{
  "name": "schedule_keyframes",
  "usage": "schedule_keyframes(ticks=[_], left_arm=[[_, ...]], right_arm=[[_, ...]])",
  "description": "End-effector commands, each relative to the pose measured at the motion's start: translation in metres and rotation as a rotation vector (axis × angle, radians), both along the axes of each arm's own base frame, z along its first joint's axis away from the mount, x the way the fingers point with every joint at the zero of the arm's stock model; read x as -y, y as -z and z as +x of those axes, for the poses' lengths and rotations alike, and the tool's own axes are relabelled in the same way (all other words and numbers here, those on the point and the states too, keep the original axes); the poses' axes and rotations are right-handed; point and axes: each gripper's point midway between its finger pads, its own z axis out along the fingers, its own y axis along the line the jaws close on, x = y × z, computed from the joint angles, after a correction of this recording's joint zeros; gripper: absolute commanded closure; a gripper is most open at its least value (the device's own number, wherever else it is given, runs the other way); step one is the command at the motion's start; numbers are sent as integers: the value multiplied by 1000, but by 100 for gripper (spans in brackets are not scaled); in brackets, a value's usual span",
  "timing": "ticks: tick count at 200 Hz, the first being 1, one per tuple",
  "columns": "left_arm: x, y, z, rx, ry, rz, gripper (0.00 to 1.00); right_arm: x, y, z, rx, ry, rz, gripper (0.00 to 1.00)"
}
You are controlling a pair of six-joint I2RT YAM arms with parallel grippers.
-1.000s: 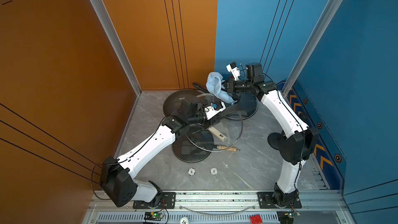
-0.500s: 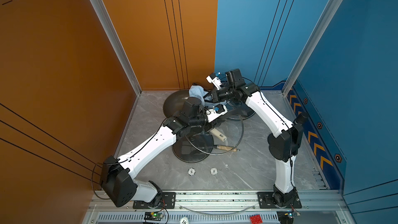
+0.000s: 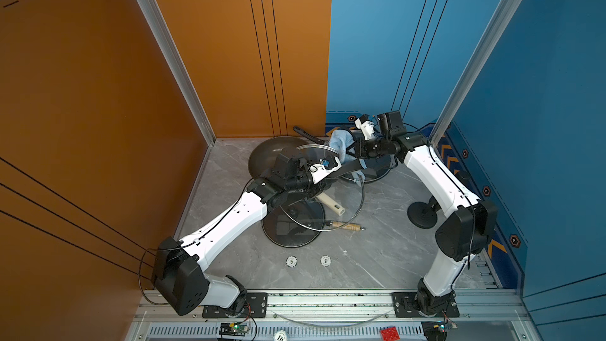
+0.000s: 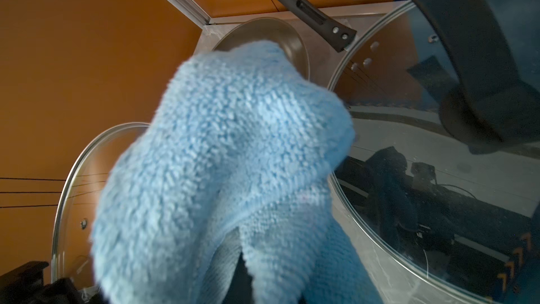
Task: Wipe the pot lid with a cloth
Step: Wipe the pot lid.
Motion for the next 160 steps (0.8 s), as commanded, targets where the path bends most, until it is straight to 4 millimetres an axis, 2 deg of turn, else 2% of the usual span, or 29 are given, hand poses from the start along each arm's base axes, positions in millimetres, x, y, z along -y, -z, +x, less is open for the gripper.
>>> schedule_keyframes(ticks=[1, 27, 74, 104, 137, 160], left_arm=[[-22, -100, 21, 265, -120, -215, 100], [-18, -102, 23, 267, -110, -235, 100], [-12, -104, 23, 268, -95, -254, 100], [-17, -109, 26, 278, -133, -288, 100], [-16, -110, 34, 271, -189, -311, 100], [-23, -111, 46, 248, -284, -346, 100]], right_arm=[[0, -5, -19, -16, -3, 25, 100], [-31, -21, -31, 1, -84, 168, 100], [-86, -37, -63, 26, -266, 220, 100], [-98, -34, -65, 18, -284, 231, 100], [-122, -52, -71, 45, -332, 303, 100], [-127, -58, -75, 77, -330, 308, 100]])
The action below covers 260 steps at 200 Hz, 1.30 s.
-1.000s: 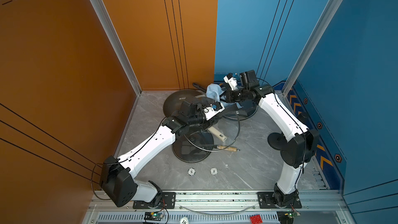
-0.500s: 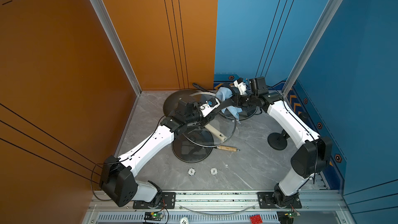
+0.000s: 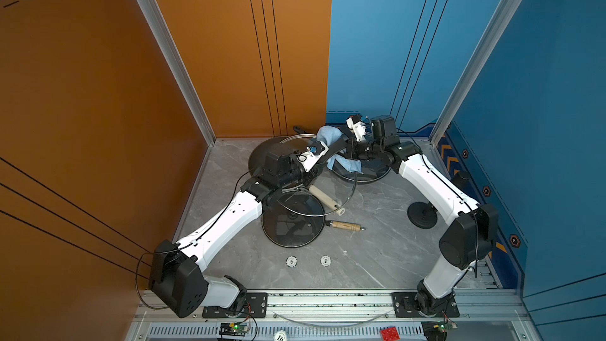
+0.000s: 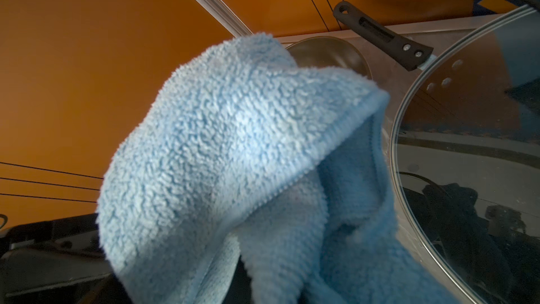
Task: Wipe the pot lid with a cloth
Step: Wipe the pot lid.
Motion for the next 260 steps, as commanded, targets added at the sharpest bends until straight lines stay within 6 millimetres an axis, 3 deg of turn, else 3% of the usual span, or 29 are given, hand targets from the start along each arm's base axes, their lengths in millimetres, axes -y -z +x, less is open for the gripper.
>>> schedule_keyframes(ticks=[1, 65, 101, 136, 182, 234, 260], left_arm=[[8, -85, 6, 234, -58, -205, 100], [4, -87, 25, 207, -185, -264, 100], [-2, -86, 38, 210, -265, -260, 100], [-7, -85, 45, 214, -301, -253, 100], [-13, -89, 56, 223, -356, -256, 100], [-22, -91, 61, 237, -392, -249, 100], [-29, -91, 64, 240, -421, -252, 100]], right_arm=[[-64, -30, -61, 20, -251, 105, 100], [-59, -21, -57, 32, -175, 50, 100], [-30, -6, -41, 26, -32, -50, 100], [-2, -9, -34, 20, 46, -46, 100], [-3, 1, -36, -2, 47, -88, 100], [50, 13, -14, -50, 235, -176, 100], [62, 10, -16, -57, 253, -174, 100]])
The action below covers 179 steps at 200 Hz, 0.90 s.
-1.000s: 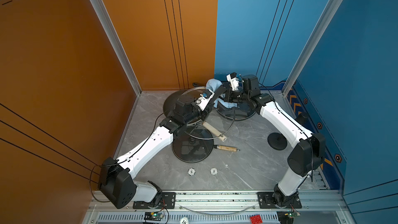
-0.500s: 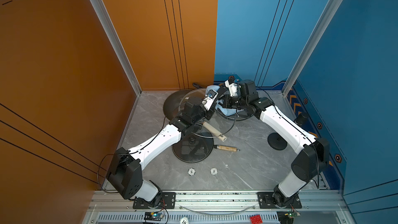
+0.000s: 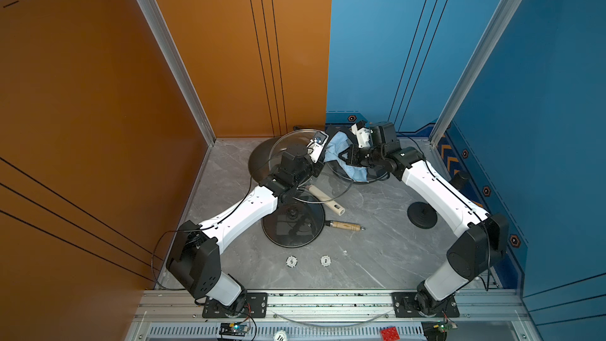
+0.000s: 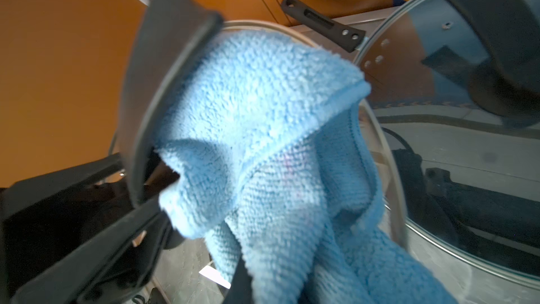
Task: Wipe the pot lid with a cloth
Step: Wipe the pot lid.
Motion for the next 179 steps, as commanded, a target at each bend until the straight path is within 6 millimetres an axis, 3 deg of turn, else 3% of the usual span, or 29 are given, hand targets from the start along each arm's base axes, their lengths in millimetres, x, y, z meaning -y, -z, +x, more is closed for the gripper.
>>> schedule_keyframes(ticks=[1, 31, 66, 96, 157, 179], left_arm=[[-18, -100, 5, 252, -72, -154, 100], [-20, -100, 15, 252, -113, -163, 100], [-38, -113, 44, 247, -304, -281, 100], [-51, -129, 62, 272, -442, -347, 100], [-95, -138, 84, 290, -639, -530, 100], [-98, -141, 86, 294, -654, -558, 100]], right_arm=[[20, -10, -8, -4, 46, -23, 100], [7, -17, -15, 2, 9, 0, 100], [-47, -39, -31, 36, -126, 88, 100], [-82, -38, -42, 19, -221, 123, 100], [-104, -29, -57, -8, -263, 123, 100], [-112, -30, -59, -8, -286, 141, 100]])
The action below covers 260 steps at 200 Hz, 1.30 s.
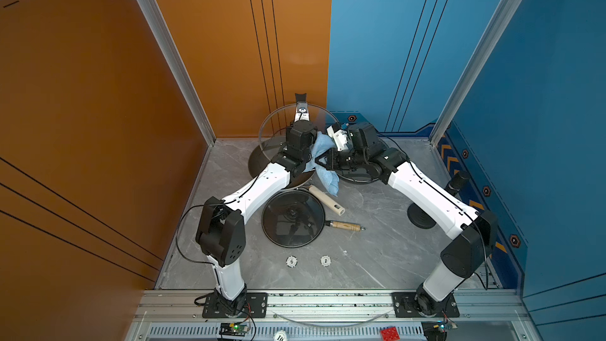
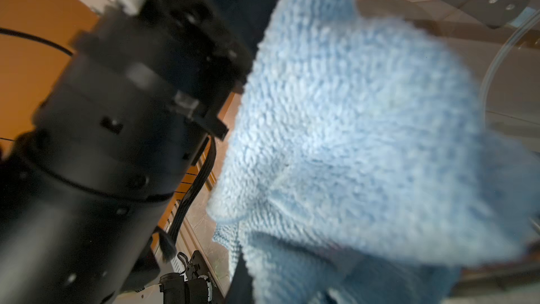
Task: Wipe the pot lid with a cloth
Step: Wipe the pot lid, then place the pot lid on the cooking pot.
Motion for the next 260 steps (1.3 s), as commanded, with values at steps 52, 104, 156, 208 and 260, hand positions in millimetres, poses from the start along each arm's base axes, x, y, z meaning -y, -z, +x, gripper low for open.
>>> schedule_keyframes(ticks=[52, 104, 156, 208, 260], left_arm=[[-29, -98, -16, 278, -99, -292, 100], [-34, -100, -45, 275, -84, -319, 100], [-58, -89, -73, 244, -91, -224, 100], [-77, -74, -91, 212, -77, -119, 100], [-80, -41, -71, 115, -6, -59, 100]], right_arm=[[-48, -10, -6, 3, -159, 19, 100], [-37, 3, 30, 23, -60, -47, 100], [37, 22, 51, 26, 112, -211, 100], [105, -1, 75, 68, 273, -218, 100], [142, -26, 81, 131, 364, -225, 100]])
